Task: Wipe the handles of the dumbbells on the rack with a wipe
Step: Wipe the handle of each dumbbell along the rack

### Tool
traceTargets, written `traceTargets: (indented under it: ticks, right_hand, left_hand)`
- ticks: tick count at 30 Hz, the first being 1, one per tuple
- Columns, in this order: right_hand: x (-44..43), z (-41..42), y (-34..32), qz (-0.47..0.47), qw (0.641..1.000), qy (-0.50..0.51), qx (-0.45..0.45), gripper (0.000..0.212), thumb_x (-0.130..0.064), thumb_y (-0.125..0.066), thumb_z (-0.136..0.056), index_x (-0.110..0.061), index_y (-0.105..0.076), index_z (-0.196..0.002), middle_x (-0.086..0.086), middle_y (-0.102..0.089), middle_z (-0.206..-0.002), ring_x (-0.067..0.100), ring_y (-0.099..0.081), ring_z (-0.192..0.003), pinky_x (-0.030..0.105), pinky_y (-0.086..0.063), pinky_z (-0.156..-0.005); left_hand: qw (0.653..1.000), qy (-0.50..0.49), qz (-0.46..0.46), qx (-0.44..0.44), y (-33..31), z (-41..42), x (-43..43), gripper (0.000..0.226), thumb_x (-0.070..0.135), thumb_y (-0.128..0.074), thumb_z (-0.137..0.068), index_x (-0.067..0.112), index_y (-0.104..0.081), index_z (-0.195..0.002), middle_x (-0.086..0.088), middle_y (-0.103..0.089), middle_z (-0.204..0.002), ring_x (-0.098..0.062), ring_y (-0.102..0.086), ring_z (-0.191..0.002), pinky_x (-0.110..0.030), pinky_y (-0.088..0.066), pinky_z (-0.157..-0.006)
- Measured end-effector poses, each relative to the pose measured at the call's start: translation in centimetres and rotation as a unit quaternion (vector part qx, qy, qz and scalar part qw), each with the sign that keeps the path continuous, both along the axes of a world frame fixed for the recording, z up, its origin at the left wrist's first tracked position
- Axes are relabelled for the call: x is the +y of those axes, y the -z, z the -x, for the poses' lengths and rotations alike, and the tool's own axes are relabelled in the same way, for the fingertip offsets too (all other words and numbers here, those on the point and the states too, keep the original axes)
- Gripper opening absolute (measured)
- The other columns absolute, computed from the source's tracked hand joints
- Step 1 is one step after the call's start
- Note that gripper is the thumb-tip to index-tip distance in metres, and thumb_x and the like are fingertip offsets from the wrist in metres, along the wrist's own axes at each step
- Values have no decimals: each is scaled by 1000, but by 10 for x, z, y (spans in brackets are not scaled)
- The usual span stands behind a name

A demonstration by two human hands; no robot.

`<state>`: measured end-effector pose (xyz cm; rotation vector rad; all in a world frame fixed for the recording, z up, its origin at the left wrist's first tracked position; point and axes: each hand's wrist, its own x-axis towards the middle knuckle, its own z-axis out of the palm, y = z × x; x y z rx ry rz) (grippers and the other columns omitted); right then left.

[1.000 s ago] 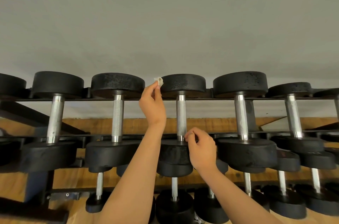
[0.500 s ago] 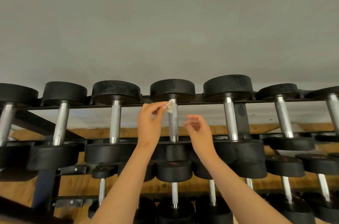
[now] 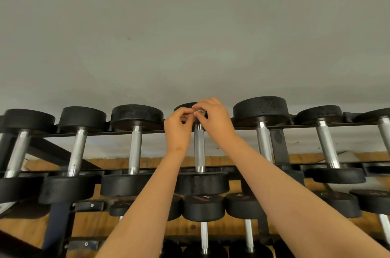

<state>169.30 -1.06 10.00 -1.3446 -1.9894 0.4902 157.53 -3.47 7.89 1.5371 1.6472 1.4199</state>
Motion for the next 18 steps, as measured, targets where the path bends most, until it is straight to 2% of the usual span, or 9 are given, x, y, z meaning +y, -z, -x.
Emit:
traceTargets:
  ticks: [2,6,8,11,14,18]
  right_hand:
    - [5,-1,-1,18,1000,-8,1,19,-10,-60,-92,-10,-69,-110,6,-65,-107,17,-51,-108,21,-39,-89]
    - [7,-3,3,9,999,-36,-21,23,-8,-61,-91,-10,-69,-113,6,-64,-110,18,-51,-107,29,-41,-96]
    - [5,-2,6,-12,998,-44,-37,25,-7,-61,-91,-10,-69,-115,7,-62,-112,20,-50,-109,29,-42,-91]
    - [5,-1,10,-41,996,-44,-67,20,-6,-60,-91,-4,-71,-108,11,-62,-112,26,-52,-109,34,-46,-86]
    - [6,-3,16,-63,993,-44,-85,16,-4,-61,-90,-1,-72,-100,13,-64,-110,29,-54,-106,38,-50,-84]
    - [23,-8,12,-44,999,-7,-12,11,-8,-63,-90,-3,-72,-94,10,-64,-99,25,-55,-99,26,-42,-83]
  left_hand:
    - [1000,3,12,-26,-3,3,0,13,10,-71,-86,19,-67,-94,8,-67,-87,-6,-64,-80,-15,-52,-74]
    - [996,13,40,-76,-4,8,-14,24,6,-68,-88,21,-60,-104,7,-66,-100,-4,-66,-89,-15,-52,-79]
    - [994,-13,44,-98,7,6,-34,24,8,-64,-91,19,-58,-110,7,-63,-106,-3,-62,-96,-16,-50,-85]
    - [991,-70,95,-68,37,-3,-72,20,16,-58,-95,24,-56,-113,9,-59,-107,-2,-56,-102,-18,-45,-90]
    - [982,-100,156,-34,62,-13,-94,13,21,-54,-97,25,-56,-109,9,-59,-103,-6,-56,-99,-14,-43,-80]
    - [970,-134,200,-31,62,-17,-88,10,29,-53,-98,23,-56,-106,9,-60,-100,-9,-57,-94,-20,-40,-74]
